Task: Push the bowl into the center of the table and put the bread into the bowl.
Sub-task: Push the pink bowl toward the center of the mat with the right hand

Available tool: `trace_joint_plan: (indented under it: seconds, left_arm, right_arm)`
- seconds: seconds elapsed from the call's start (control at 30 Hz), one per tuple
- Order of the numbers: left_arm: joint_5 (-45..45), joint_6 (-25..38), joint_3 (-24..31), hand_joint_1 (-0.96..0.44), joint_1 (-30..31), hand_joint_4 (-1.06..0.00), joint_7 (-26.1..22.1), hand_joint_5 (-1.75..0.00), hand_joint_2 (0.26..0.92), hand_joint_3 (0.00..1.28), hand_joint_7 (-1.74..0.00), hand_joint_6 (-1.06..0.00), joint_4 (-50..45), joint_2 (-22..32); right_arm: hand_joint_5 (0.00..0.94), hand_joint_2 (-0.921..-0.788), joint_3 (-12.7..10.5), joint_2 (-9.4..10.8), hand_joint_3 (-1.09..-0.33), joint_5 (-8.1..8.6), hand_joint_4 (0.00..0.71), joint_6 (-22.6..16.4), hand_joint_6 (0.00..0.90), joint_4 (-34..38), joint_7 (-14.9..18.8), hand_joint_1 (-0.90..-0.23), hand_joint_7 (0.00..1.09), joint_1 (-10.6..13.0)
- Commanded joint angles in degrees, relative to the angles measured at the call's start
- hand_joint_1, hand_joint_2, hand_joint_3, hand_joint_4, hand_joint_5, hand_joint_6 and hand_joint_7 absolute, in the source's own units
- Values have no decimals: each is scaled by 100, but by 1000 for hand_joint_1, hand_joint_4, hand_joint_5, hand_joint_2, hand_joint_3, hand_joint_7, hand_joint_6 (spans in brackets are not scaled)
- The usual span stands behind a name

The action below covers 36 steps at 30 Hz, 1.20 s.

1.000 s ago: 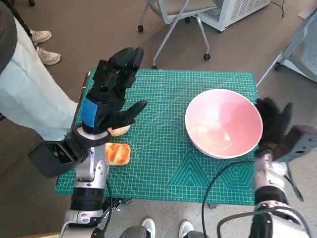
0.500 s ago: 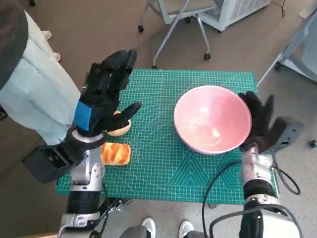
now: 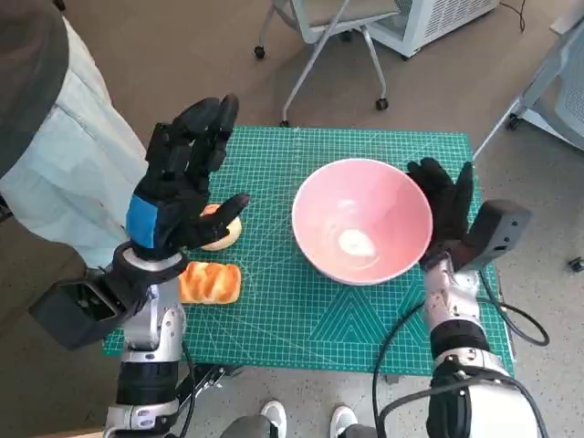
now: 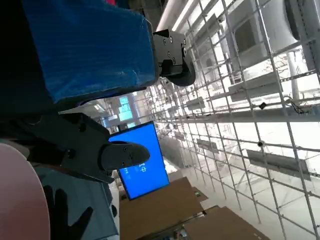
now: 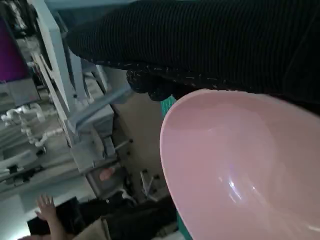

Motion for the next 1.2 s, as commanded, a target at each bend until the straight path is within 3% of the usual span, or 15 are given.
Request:
trace_joint_plan:
  seconds: [0.03,0.63,0.9,1.2]
  left_arm:
    - [19,32,28,-197,119,-163,66,-38,896,370,-667,1,-152,63]
    - [65,-2,-6,-212,201,-164,145,-25,920,327,-606,1,-194,85]
    - [145,-47,-42,-215,242,-167,176,-24,921,326,-604,1,-221,75]
    - [127,-87,-31,-215,251,-169,149,-22,921,321,-601,1,-173,104]
  right_arm:
    - [6,-921,-47,189,-870,11,153,154,219,102,59,-605,169,-63]
    - [10,-921,-6,487,-876,-105,174,313,233,120,0,-596,155,-348]
    - [4,-921,-20,405,-839,-106,171,334,236,119,56,-611,150,-427]
    - [0,-921,17,185,-838,-138,157,37,227,25,157,-612,139,-423]
